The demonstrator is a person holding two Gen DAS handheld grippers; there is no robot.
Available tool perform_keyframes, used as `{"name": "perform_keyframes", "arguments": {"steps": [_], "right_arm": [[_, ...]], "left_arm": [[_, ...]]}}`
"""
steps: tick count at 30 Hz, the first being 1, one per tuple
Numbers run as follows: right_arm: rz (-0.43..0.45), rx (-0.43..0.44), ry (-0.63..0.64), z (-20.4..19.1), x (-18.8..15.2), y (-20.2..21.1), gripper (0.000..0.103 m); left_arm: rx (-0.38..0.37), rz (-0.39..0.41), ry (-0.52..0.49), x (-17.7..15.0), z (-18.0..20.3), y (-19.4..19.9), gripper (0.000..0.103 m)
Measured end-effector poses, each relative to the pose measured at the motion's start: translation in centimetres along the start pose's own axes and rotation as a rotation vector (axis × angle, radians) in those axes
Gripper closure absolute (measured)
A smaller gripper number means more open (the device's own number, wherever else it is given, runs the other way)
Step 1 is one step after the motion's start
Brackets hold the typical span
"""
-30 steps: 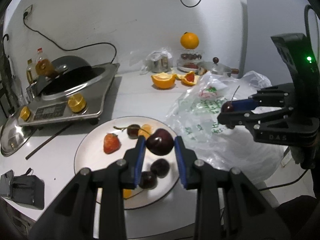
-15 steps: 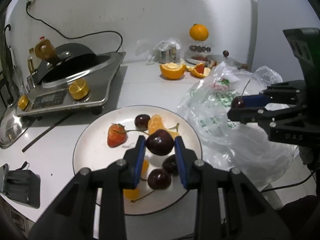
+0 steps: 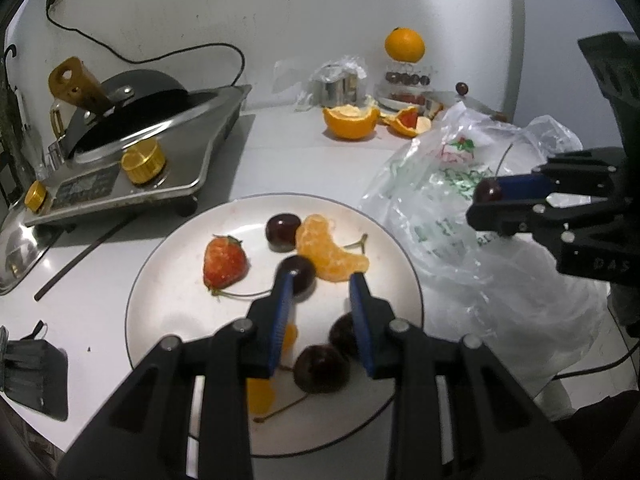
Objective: Organize fruits
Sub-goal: 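Lower and release the cherry on the plate with the left gripper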
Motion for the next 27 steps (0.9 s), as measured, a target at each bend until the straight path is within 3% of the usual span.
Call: {"name": "perform_keyframes", "arguments": {"steps": [13,15,18,27], "right_arm": [[0.003,0.004,0.041,-1.8,1.1,-0.2,0.074],[0.000,0.005,0.052,-2.3,1.4,-0.3,0.074],[-0.002,0.007,0.064,-3.1,1.7,-0.5,0.074],[-0.013,0.032,0.104,-5.7,3.1,-1.9,0.074]], "left_arm": [[0.003,0.025,0.051,0.1,-2.3,1.7,0.066],[0.005,0.030,0.062,0.0,-2.9,2.0,0.064],[0.004,0.041,0.082,-0.1,-3.7,2.4,0.053],[0.016,0.056,0.113,-0.7,-5.8,3.2,0.052]]}}
Point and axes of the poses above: each gripper's, at about its wrist camera, not at the fingertips, and y roughly against the way its jaws point, z to its right, x to its top, the point moved 8 cm from there along -y, roughly the way its jaws point, and after that the axes turned 10 degrees about x, right-handed, at the moved point
